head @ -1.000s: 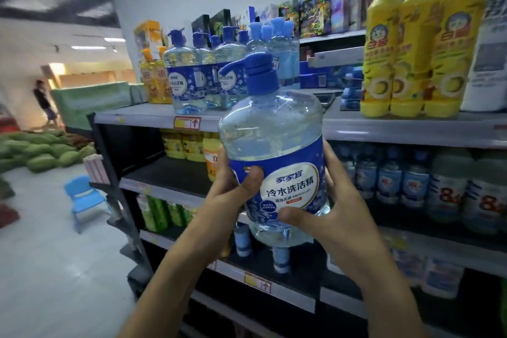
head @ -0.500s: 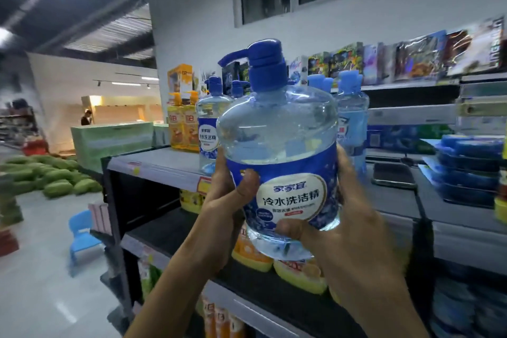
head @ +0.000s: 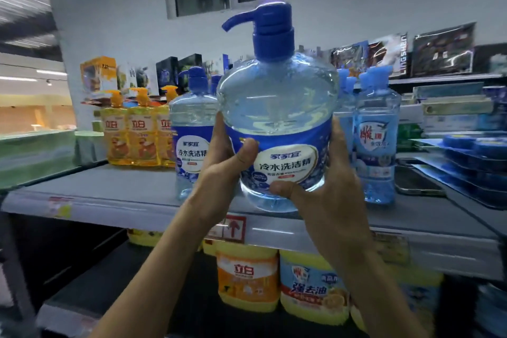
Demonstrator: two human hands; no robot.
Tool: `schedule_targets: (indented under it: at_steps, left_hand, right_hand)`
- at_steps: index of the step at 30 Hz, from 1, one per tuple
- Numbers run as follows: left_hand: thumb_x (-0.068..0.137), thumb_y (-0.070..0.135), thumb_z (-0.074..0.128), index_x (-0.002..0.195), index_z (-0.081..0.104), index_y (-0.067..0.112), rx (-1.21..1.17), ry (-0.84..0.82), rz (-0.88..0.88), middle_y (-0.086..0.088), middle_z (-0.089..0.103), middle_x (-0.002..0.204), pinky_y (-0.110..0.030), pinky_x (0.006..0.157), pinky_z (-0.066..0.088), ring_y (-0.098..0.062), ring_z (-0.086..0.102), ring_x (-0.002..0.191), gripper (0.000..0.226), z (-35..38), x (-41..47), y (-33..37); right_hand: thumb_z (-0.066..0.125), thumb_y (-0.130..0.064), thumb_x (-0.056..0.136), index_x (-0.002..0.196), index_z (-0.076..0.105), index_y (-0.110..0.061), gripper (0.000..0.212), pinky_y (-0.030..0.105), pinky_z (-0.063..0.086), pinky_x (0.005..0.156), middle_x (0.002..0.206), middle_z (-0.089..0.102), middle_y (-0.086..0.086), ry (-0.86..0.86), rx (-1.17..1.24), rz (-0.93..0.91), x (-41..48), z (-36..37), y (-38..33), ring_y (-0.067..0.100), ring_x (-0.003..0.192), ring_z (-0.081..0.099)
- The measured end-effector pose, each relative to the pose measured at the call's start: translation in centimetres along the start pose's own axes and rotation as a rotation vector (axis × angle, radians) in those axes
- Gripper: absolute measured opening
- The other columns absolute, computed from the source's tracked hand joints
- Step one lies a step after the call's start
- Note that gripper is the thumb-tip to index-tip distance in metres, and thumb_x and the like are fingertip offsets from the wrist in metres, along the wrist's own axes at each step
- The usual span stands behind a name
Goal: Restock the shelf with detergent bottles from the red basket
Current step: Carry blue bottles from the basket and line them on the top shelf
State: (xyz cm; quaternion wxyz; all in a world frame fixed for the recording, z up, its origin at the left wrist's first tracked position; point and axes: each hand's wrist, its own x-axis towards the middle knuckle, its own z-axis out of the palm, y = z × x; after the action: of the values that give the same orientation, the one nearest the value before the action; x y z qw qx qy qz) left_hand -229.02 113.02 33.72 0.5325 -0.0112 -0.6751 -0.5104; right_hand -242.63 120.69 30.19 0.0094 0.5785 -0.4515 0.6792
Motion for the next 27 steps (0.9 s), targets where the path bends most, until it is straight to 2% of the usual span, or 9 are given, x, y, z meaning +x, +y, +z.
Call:
schedule_targets:
  at_steps: [4, 9, 12, 15, 19, 21, 23, 25, 27]
  left_hand:
    - [0.076, 0.041, 0.078, 0.139, 0.037, 0.029, -0.06, -0.062, -0.017, 0.005, 0.067, 0.126, -0.031, 0.085, 0.056, -0.02, 0.065, 0.115, 0.076, -1.8, 1.2, -1.9]
    - [0.087, 0.017, 0.061, 0.14, 0.037, 0.031, -0.123, -0.091, -0.052, 0.002, 0.067, 0.127, -0.035, 0.087, 0.057, -0.022, 0.066, 0.114, 0.06, -3.2, 2.9, -3.6]
    - [0.089, 0.022, 0.058, 0.143, 0.033, 0.035, -0.07, -0.099, -0.093, -0.006, 0.054, 0.143, -0.047, 0.102, 0.05, -0.028, 0.058, 0.126, 0.061, -3.7, 3.4, -4.5]
    - [0.092, 0.039, 0.059, 0.15, 0.025, 0.035, 0.007, -0.068, -0.146, -0.005, 0.052, 0.145, -0.049, 0.103, 0.049, -0.025, 0.058, 0.127, 0.068, -4.2, 3.8, -5.0]
    - [0.091, 0.052, 0.058, 0.154, 0.023, 0.029, 0.392, -0.028, -0.15, 0.005, 0.052, 0.145, -0.044, 0.11, 0.043, -0.014, 0.051, 0.132, 0.076, -4.4, 2.8, -4.9]
    - [0.095, 0.032, 0.062, 0.155, 0.026, 0.023, 0.676, 0.004, -0.08, 0.015, 0.047, 0.141, -0.03, 0.113, 0.038, -0.005, 0.045, 0.132, 0.071, -4.7, 0.9, -4.6]
    - [0.09, 0.01, 0.068, 0.145, 0.045, 0.015, 0.869, 0.06, 0.115, 0.017, 0.05, 0.128, -0.019, 0.107, 0.043, -0.004, 0.052, 0.122, 0.06, -5.8, -1.1, -4.1]
    - [0.082, 0.002, 0.072, 0.123, 0.065, 0.01, 1.008, 0.177, 0.301, 0.008, 0.06, 0.117, -0.01, 0.097, 0.046, -0.008, 0.06, 0.105, 0.043, -8.1, -2.4, -4.0]
    - [0.078, 0.007, 0.075, 0.124, 0.06, 0.01, 1.107, 0.29, 0.28, -0.007, 0.058, 0.118, -0.012, 0.089, 0.045, -0.015, 0.054, 0.106, 0.049, -10.7, -2.6, -4.1]
  right_hand:
    - [0.091, -0.007, 0.063, 0.157, 0.021, -0.028, 0.118, 0.005, 0.051, 0.075, 0.134, 0.059, -0.01, 0.027, -0.065, 0.024, 0.2, 1.4, 1.7, -0.015, 0.104, 0.06]
    - [0.089, -0.008, 0.065, 0.155, 0.024, -0.03, 0.113, 0.015, 0.057, 0.079, 0.128, 0.062, -0.017, 0.056, -0.139, 0.028, 1.0, 2.2, 2.5, -0.003, 0.107, 0.065]
    - [0.087, -0.006, 0.067, 0.149, 0.029, -0.036, 0.104, 0.015, 0.057, 0.076, 0.117, 0.065, -0.027, 0.059, -0.166, 0.082, 1.3, 2.9, 3.3, -0.006, 0.103, 0.066]
    - [0.087, -0.024, 0.071, 0.151, 0.03, -0.033, 0.099, 0.023, 0.06, 0.08, 0.121, 0.068, -0.017, 0.041, -0.231, 0.117, 1.3, 3.2, 3.8, -0.001, 0.105, 0.067]
    - [0.077, -0.057, 0.067, 0.153, 0.028, -0.038, 0.1, 0.012, 0.056, 0.076, 0.111, 0.07, -0.024, 0.033, -0.324, 0.161, 1.2, 3.4, 3.6, -0.011, 0.096, 0.066]
    - [0.076, -0.061, 0.064, 0.152, 0.027, -0.042, 0.103, 0.01, 0.055, 0.071, 0.107, 0.068, -0.028, 0.04, -0.322, 0.195, 1.1, 3.3, 3.7, -0.014, 0.094, 0.065]
    - [0.07, -0.066, 0.063, 0.153, 0.021, -0.043, 0.106, 0.007, 0.052, 0.067, 0.106, 0.064, -0.032, 0.017, -0.38, 0.206, 0.9, 3.2, 3.7, -0.015, 0.091, 0.064]
    - [0.066, -0.07, 0.064, 0.155, 0.012, -0.042, 0.11, 0.013, 0.054, 0.076, 0.116, 0.062, -0.027, -0.027, -0.456, 0.2, 0.7, 3.2, 3.8, -0.007, 0.097, 0.065]
    - [0.067, -0.073, 0.068, 0.156, 0.005, -0.043, 0.112, 0.037, 0.056, 0.09, 0.132, 0.056, -0.016, -0.066, -0.519, 0.188, 0.5, 3.2, 3.9, 0.01, 0.116, 0.06]
